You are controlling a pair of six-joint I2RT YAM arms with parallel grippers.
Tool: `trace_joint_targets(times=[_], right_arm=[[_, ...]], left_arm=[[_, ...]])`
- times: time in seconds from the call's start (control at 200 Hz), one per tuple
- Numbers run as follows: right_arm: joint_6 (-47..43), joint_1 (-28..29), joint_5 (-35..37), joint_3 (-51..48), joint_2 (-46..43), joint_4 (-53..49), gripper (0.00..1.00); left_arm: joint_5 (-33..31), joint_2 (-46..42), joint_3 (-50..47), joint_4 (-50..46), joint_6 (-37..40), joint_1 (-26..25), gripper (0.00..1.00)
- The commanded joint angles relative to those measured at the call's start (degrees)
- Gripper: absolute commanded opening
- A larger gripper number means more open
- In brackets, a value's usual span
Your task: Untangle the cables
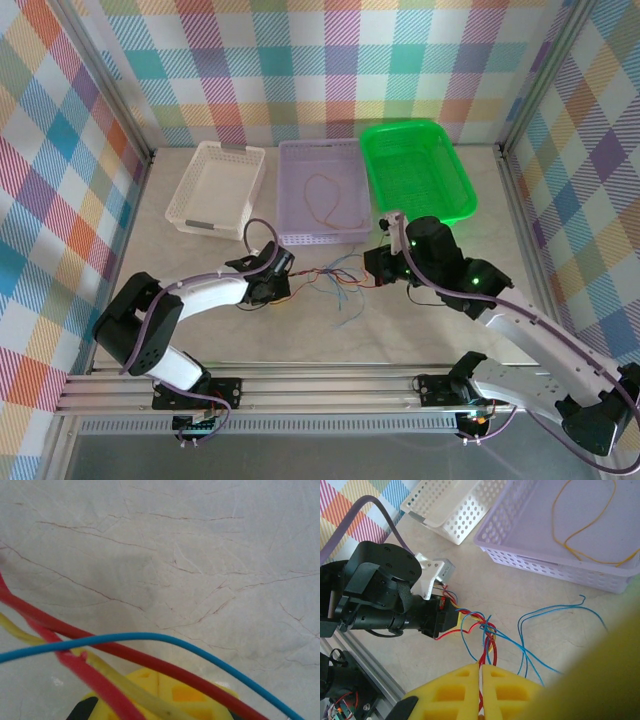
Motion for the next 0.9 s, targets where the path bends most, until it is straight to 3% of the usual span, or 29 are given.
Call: trace_joint_targets(times=[0.0,0.03,0.19,0.395,0.895], right_arm=[[-1.2,-0.3,-1.9,1.0,-0.1,-1.7,0.0],[-1.0,-0.3,-2.1,0.8,0.0,-1.6,0.0],[-0.6,-0.3,-3.1,0.3,0.4,-0.5,0.0],[-0.6,-0.3,-3.9,0.1,0.9,0.0,0.0],[0.1,-0.3,-13.6,-3.4,-0.2,7.9,0.0]], left_arm=[[6.4,0.0,-2.8,10.4,-0.8,-0.4,0.0],[7.4,-1.2,-3.2,11.3,-1.0,-0.4,0.01],[9.8,-9.0,-4.8,13.3,-2.2,-0.4,0.56],[5.6,-17.9,-4.5,8.2,-1.2,-0.4,0.8],[7.0,-9.8,-0.3,7.0,-8.2,0.3,0.85]])
